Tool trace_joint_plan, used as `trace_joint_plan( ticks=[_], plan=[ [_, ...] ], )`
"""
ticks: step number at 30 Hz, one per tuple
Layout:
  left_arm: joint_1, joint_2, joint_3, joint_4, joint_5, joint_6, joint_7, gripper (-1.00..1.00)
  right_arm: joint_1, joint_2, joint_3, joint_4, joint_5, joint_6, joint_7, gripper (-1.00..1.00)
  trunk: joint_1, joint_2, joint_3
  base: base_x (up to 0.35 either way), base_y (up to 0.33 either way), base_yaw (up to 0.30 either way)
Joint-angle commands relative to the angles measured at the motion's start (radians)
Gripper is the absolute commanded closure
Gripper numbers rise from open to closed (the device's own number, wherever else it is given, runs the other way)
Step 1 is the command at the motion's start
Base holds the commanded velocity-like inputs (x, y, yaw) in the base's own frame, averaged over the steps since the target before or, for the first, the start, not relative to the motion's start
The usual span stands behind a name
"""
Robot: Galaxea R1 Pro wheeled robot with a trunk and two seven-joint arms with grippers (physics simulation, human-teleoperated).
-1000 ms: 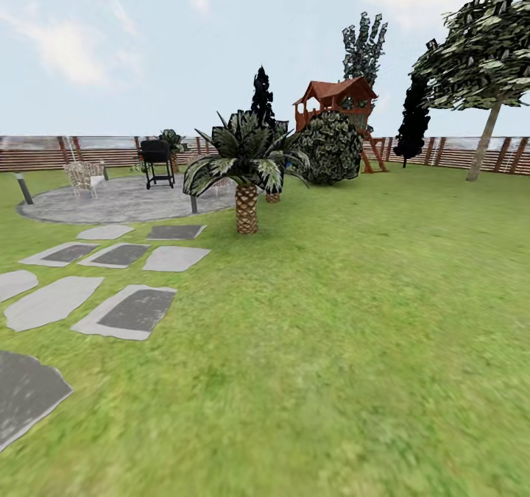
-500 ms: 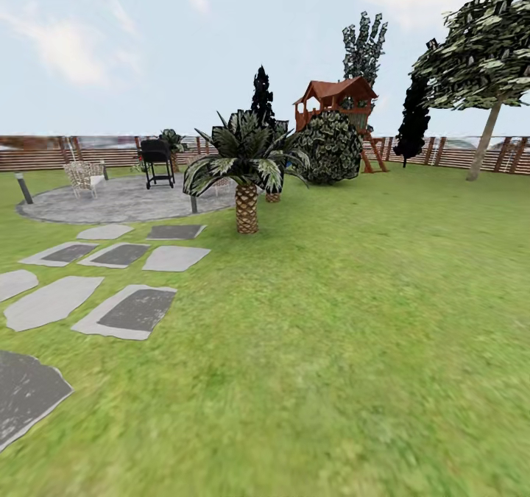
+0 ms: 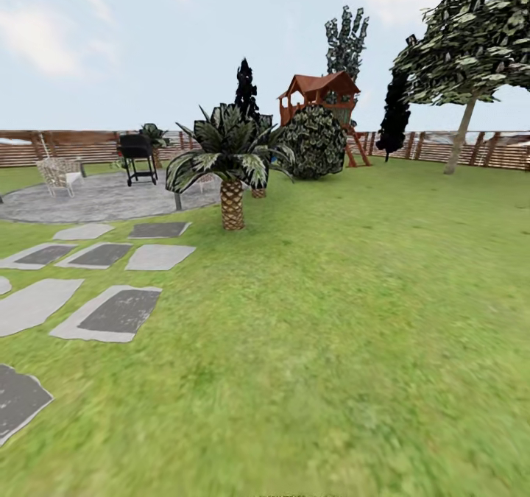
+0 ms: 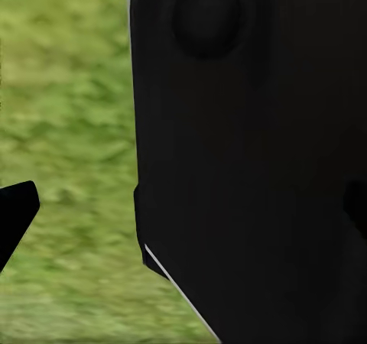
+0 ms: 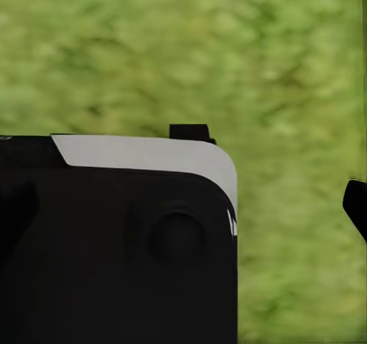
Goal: Take the three Easter eggs out of the wicker basket on the lawn in the garden, then place them on the lawn next to a single tree (choose any tree) so that all three eggs are next to the same tree and none are left in the basket.
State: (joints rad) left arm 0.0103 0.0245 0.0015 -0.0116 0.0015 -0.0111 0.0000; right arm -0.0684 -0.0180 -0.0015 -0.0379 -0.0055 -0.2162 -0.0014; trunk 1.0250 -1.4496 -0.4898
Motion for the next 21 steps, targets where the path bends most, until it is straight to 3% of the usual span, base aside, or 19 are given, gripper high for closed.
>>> trace_joint_plan(
  ticks=[1, 21],
  plan=[
    [0.0, 0.0, 0.0, -0.001, 0.0, -0.001, 0.0, -1.0, -0.001, 0.0, 0.0, 0.001, -0.001, -0.003, 0.0, -1.0, 0.0, 0.0, -0.002, 0.0, 0.0, -0.194],
    [0.0, 0.0, 0.0, -0.001, 0.0, -0.001, 0.0, -1.0, -0.001, -0.001, 0.001, 0.001, -0.001, -0.005, -0.001, -1.0, 0.0, 0.0, -0.026, 0.0, 0.0, -0.195]
  ],
)
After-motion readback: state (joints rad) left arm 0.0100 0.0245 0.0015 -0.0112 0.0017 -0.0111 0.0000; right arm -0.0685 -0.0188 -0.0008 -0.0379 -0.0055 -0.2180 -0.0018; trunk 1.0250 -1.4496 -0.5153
